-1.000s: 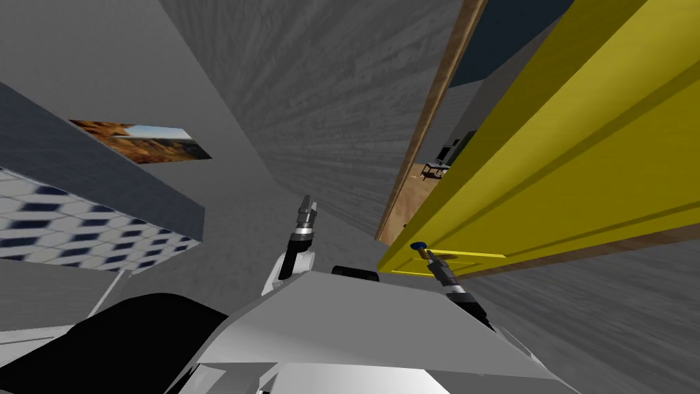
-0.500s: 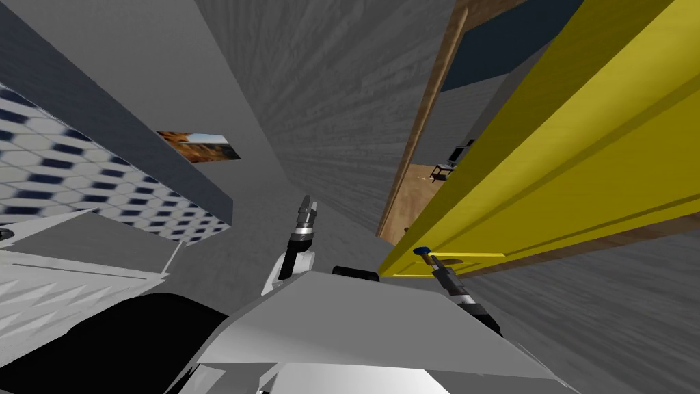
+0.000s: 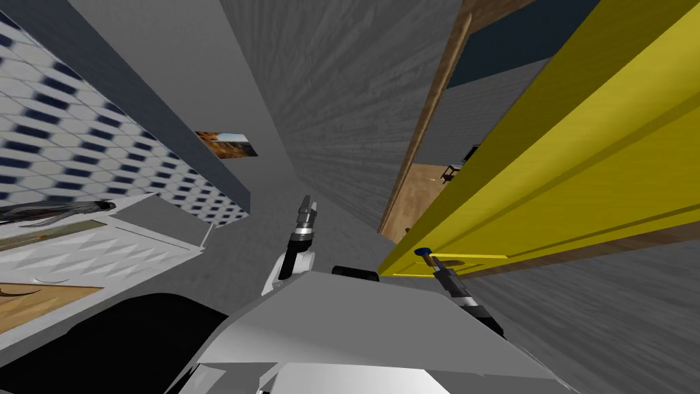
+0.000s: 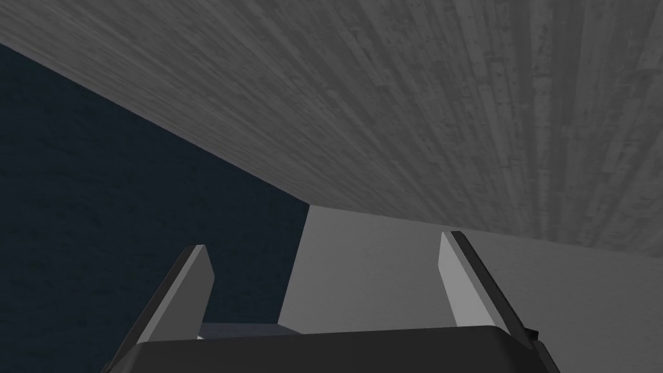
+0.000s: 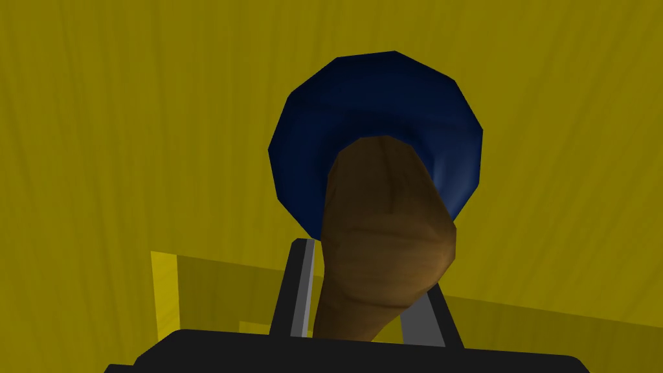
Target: Pull the door open
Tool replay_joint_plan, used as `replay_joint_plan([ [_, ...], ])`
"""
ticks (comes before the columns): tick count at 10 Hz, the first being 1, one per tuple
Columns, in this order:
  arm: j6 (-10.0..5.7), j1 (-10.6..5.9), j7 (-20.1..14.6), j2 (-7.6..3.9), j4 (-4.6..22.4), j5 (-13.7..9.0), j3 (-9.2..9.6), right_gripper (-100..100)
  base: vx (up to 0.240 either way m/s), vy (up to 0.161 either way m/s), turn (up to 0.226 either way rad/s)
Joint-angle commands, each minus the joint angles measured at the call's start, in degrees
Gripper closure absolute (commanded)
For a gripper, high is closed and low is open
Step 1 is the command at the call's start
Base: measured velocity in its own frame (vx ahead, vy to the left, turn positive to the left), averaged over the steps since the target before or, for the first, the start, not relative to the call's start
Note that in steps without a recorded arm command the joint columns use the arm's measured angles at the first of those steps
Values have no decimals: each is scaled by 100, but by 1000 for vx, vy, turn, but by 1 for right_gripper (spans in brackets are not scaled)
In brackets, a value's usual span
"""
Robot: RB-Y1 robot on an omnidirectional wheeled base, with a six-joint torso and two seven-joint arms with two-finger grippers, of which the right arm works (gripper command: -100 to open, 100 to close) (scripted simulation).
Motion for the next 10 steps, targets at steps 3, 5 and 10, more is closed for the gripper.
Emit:
replay_joint_plan([
  [3, -194, -5, -23, -47, 177, -6, 26, 100, -206, -79, 180],
  [5, -278, -10, -34, -69, 249, -12, 35, 100, -214, -92, 167],
  [10, -395, -62, -66, -57, 397, 11, 89, 100, -153, -55, 122],
])
